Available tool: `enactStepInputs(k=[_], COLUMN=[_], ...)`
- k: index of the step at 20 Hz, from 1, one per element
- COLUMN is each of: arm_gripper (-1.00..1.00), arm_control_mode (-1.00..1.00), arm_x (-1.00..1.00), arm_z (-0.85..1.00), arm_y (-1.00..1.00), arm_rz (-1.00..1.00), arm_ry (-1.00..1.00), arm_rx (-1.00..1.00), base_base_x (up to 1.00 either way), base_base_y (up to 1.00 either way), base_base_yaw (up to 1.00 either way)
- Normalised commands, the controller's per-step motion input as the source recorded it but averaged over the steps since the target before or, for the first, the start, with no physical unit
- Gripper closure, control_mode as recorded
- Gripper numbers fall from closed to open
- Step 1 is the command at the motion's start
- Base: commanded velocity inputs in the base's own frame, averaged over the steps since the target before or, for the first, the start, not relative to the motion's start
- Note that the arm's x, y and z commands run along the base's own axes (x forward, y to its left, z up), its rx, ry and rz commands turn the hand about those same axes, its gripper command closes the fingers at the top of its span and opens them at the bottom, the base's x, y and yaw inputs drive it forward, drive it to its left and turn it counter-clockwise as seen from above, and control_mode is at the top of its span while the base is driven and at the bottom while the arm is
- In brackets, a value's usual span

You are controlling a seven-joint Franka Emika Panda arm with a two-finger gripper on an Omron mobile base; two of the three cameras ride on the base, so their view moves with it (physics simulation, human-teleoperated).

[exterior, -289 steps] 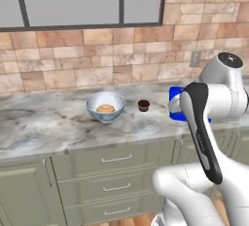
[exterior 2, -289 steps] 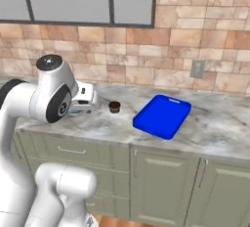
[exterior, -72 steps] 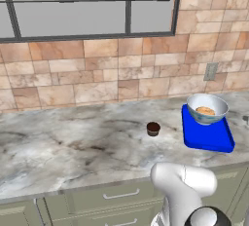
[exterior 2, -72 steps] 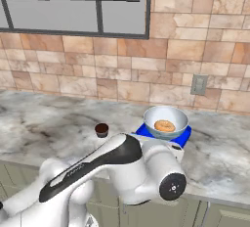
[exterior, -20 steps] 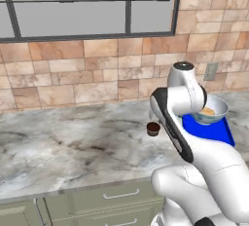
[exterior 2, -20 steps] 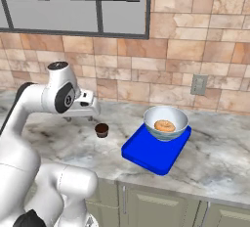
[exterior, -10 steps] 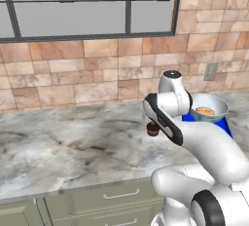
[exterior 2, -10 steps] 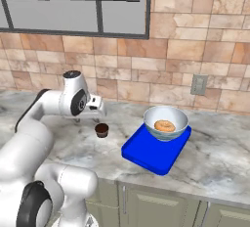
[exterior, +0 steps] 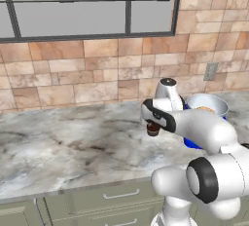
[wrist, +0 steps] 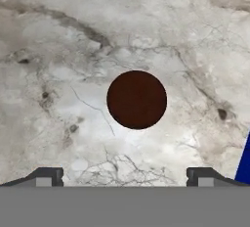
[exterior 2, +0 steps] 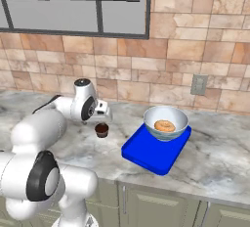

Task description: Place the bowl with donut and the cupcake onto the tray.

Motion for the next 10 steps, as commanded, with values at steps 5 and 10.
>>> enactStepInputs(k=[5,10], arm_gripper=[-1.0,-1.0], arm_control_mode=[-1.0,-1.0], arm_x=[0.42,0.23], arm_z=[-0.37,-0.45], arm_y=[-0.03,0.0], arm_rz=[0.0,0.0], arm_ry=[0.0,0.0], arm_rx=[0.0,0.0], base_base_x=[0.0,0.0], base_base_y=[0.0,0.0], base_base_yaw=[0.0,0.0])
